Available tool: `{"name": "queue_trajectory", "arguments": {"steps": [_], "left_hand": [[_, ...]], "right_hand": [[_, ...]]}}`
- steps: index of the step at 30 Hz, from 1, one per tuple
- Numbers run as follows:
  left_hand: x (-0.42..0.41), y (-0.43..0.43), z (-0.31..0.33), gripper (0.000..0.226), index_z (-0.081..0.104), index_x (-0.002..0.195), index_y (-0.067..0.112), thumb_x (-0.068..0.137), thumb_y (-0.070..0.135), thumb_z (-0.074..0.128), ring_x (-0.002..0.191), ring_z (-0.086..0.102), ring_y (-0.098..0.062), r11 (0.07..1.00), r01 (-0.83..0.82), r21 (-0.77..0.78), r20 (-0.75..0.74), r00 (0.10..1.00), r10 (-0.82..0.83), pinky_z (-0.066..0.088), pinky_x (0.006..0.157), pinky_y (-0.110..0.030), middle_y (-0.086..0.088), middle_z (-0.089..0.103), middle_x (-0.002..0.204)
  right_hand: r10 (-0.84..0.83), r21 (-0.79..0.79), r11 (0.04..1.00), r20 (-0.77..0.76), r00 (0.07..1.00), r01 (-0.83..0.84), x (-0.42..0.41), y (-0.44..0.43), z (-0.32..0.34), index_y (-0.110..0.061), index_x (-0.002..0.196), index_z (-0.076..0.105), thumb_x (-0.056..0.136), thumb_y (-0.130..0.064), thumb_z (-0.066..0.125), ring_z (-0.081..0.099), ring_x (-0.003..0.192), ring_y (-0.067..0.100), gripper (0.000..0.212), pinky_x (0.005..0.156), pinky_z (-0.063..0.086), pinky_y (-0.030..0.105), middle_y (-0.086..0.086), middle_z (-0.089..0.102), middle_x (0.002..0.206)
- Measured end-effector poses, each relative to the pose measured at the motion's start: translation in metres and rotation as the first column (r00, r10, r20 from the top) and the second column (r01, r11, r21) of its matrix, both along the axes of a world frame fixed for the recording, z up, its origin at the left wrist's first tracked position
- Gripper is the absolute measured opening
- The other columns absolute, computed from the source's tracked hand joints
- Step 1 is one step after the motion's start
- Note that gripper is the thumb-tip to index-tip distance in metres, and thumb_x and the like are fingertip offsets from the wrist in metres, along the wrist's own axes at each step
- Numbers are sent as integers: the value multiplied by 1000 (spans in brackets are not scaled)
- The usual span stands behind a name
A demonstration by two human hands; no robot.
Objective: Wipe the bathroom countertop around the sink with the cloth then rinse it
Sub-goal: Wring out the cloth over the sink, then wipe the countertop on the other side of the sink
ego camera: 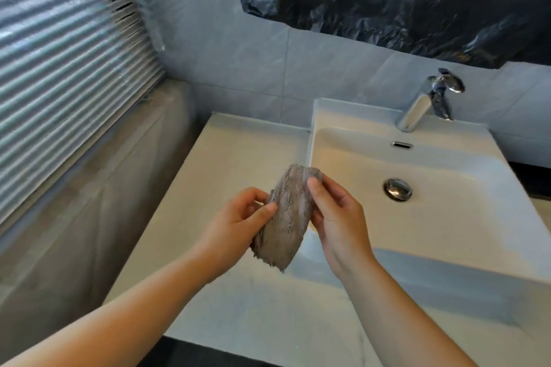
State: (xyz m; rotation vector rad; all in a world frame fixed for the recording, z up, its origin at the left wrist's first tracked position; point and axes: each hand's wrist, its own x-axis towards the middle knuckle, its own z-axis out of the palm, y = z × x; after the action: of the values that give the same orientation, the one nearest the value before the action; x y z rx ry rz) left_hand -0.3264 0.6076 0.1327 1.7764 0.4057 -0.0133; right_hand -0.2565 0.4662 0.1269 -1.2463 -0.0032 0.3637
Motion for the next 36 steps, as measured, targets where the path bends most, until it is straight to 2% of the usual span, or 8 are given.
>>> {"name": "queue_trajectory", "arguments": {"steps": [3,7,12,17,21,24,28,36], "left_hand": [[-9,10,-3,8,57,93,21,94,29,54,57,57,-5,974,-138,180,129,985,116,48,46,-22,4,63,79],[-11,25,-14,14,52,87,26,95,36,48,62,58,-7,916,-162,366,164,981,108,51,48,-32,7,60,77],[3,41,-31,20,46,83,23,98,34,39,49,59,-13,869,-83,488,39,997,73,51,49,-39,2,60,66],[31,54,-36,26,50,83,15,98,34,40,43,59,-9,909,-133,395,10,990,141,51,53,-36,-3,63,61],[58,73,-44,26,52,80,19,98,34,42,48,57,-5,895,-59,443,-50,995,90,50,56,-33,-1,63,62],[77,97,-56,22,52,86,23,95,41,44,63,58,-9,849,-32,528,-70,994,81,48,57,-32,4,61,75],[95,138,-77,15,52,103,25,95,36,46,81,53,-8,715,114,690,-137,990,-26,37,61,-19,10,56,96],[146,218,-127,32,54,118,21,94,40,47,101,55,-16,529,275,803,-272,958,-86,49,87,-32,3,56,114]], "right_hand": [[85,21,996,-196,977,-83,-21,23,-9,-6,106,68,94,-32,53,69,92,20,32,76,55,29,10,73,101],[39,-90,994,-237,971,-62,-28,46,-18,-14,109,62,96,-28,52,68,97,25,22,80,57,37,9,71,105],[83,-339,937,-21,996,-85,-12,72,-29,-33,111,56,95,-34,51,67,91,13,16,79,56,34,-3,68,100],[2,-374,927,-24,1000,-11,24,93,-49,-24,117,58,94,-26,54,65,97,14,23,84,56,36,-2,67,106],[34,-539,835,255,966,113,55,101,-58,-23,118,59,96,-23,51,59,100,4,23,78,47,9,-11,63,109],[112,-636,763,301,947,112,83,99,-66,-20,114,60,95,-25,54,56,89,0,21,67,39,0,-14,60,99],[138,-704,699,306,942,127,126,93,-81,-21,100,64,92,-28,57,59,83,7,13,65,39,9,-12,64,88],[247,-823,479,461,853,306,212,105,-101,-13,85,57,94,-21,50,56,72,17,14,62,44,33,1,60,79]]}}
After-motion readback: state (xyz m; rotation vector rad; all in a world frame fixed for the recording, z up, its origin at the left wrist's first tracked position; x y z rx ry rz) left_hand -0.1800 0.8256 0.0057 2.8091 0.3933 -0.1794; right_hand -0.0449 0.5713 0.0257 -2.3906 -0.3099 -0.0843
